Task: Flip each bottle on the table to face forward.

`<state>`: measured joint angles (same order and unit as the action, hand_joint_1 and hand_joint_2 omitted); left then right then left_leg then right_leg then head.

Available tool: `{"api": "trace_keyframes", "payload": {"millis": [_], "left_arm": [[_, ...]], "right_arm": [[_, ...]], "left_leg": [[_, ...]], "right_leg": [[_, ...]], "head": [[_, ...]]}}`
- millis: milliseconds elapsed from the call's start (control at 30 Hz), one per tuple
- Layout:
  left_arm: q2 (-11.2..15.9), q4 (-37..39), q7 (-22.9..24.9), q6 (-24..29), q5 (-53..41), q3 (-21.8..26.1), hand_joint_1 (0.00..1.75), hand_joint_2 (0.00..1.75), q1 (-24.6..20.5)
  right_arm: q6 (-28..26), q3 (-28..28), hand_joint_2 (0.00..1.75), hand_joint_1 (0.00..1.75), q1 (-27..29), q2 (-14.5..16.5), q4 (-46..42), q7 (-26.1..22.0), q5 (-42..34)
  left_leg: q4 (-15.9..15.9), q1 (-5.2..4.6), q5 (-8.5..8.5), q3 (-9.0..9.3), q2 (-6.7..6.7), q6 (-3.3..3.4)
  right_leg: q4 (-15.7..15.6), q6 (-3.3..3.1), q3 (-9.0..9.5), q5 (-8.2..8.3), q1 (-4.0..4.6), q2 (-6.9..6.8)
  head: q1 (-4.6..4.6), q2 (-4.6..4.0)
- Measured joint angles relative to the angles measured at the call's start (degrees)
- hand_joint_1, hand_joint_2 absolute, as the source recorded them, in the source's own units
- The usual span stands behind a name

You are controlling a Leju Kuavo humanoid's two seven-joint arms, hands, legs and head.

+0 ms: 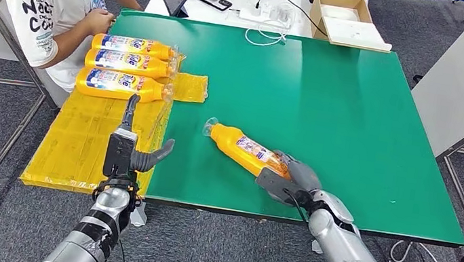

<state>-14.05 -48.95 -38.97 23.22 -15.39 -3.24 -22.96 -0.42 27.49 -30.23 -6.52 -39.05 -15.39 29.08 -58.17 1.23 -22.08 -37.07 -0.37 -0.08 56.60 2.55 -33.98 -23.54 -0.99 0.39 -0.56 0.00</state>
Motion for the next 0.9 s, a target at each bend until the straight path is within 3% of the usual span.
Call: {"api": "trace_keyframes", "payload": {"millis": [133,267,333,467,700,900], "left_arm": [[0.0,-1.2,1.2,-1.2,0.5,0.0,0.00,1.75,1.3],[-0.1,-3.5,3.5,-4.6,2.5,0.1,0.00,1.75,3.0],[-0.2,-4.4,4.3,-5.8,3.3,0.2,0.00,1.75,3.6],[-0.3,-5.4,4.7,-6.5,4.0,0.2,0.00,1.75,3.9],[-0.5,-6.0,5.2,-7.4,4.8,0.2,0.00,1.75,4.1],[-0.9,-6.1,9.4,-15.6,12.4,0.1,0.00,1.75,4.1]], "right_arm": [[-10.1,-3.4,1.75,1.75,6.2,2.3,-7.9,-3.5,0.8],[-23.3,-7.8,1.75,1.75,14.0,6.5,-24.5,-7.1,2.5],[-27.3,-9.6,1.75,1.75,16.3,8.0,-31.7,-8.1,3.0],[-28.2,-11.9,1.75,1.75,19.3,9.5,-40.3,-8.4,3.1],[-29.1,-13.6,1.75,1.75,21.6,10.5,-45.8,-9.4,2.9],[-36.0,-15.3,1.75,1.75,23.5,12.0,-49.2,-13.8,3.2]], "left_leg": [[0.0,0.01,0.01,-0.22,-0.11,0.00],[0.0,0.02,0.03,-0.52,-0.16,-0.01],[0.0,0.02,0.01,-0.59,-0.18,-0.02],[0.0,-0.01,-0.02,-0.75,-0.20,-0.02],[0.0,-0.04,-0.02,-0.78,-0.17,-0.01],[0.0,-0.02,-0.02,-0.78,-0.16,-0.02]], "right_leg": [[0.0,0.01,-0.12,0.01,0.02,-0.01],[0.1,-0.01,-0.46,-0.02,0.02,-0.02],[0.0,-0.03,-0.53,-0.05,0.02,-0.03],[0.0,-0.03,-0.62,-0.07,-0.01,-0.04],[0.0,0.00,-0.70,-0.02,-0.05,-0.03],[0.0,0.00,-0.72,-0.02,-0.02,-0.02]], "head": [[-0.02,0.00],[0.12,0.00],[0.12,0.00],[0.09,0.00],[0.10,0.00],[0.10,0.00]]}}
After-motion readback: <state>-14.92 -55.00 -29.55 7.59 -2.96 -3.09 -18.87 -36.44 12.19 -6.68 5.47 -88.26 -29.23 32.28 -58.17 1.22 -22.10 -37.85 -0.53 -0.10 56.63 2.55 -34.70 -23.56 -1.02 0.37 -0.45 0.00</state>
